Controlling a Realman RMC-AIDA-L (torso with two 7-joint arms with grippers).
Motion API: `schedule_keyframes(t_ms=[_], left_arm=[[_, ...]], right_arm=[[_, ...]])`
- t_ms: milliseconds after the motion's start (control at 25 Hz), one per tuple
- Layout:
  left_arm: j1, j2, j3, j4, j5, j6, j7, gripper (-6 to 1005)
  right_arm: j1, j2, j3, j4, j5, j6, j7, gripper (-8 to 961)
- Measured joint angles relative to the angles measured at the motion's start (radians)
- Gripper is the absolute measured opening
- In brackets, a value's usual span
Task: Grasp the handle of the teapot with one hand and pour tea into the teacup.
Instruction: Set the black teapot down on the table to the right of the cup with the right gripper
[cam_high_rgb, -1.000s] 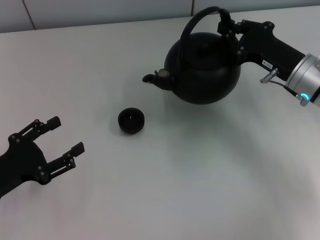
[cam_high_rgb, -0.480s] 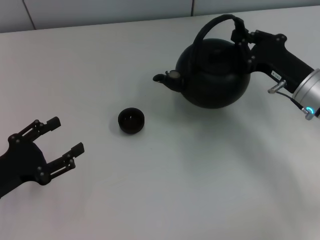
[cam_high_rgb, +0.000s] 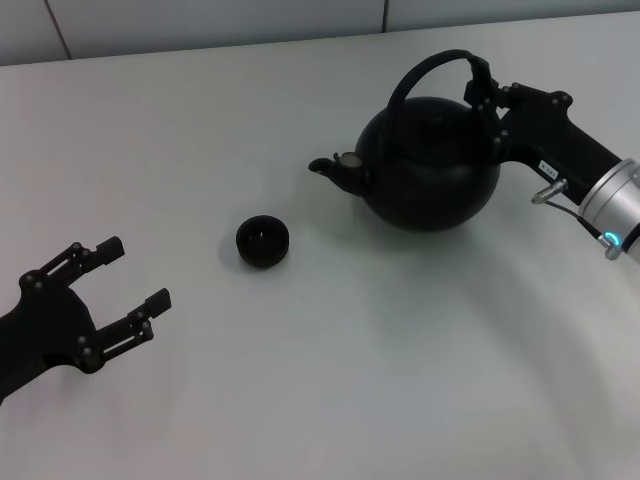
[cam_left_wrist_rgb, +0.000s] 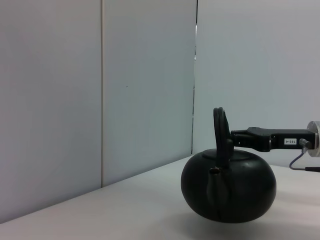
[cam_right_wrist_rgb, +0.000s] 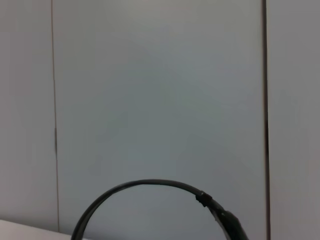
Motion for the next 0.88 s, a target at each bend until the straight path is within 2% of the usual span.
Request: schedule_keyframes(t_ms=[880], left_arm=[[0.003, 0.001, 0.000, -0.014, 0.000, 0.005, -0.002, 815]], right_arm=[[-0.011, 0.000, -0.004, 0.031, -0.006, 0.015, -0.009, 123]])
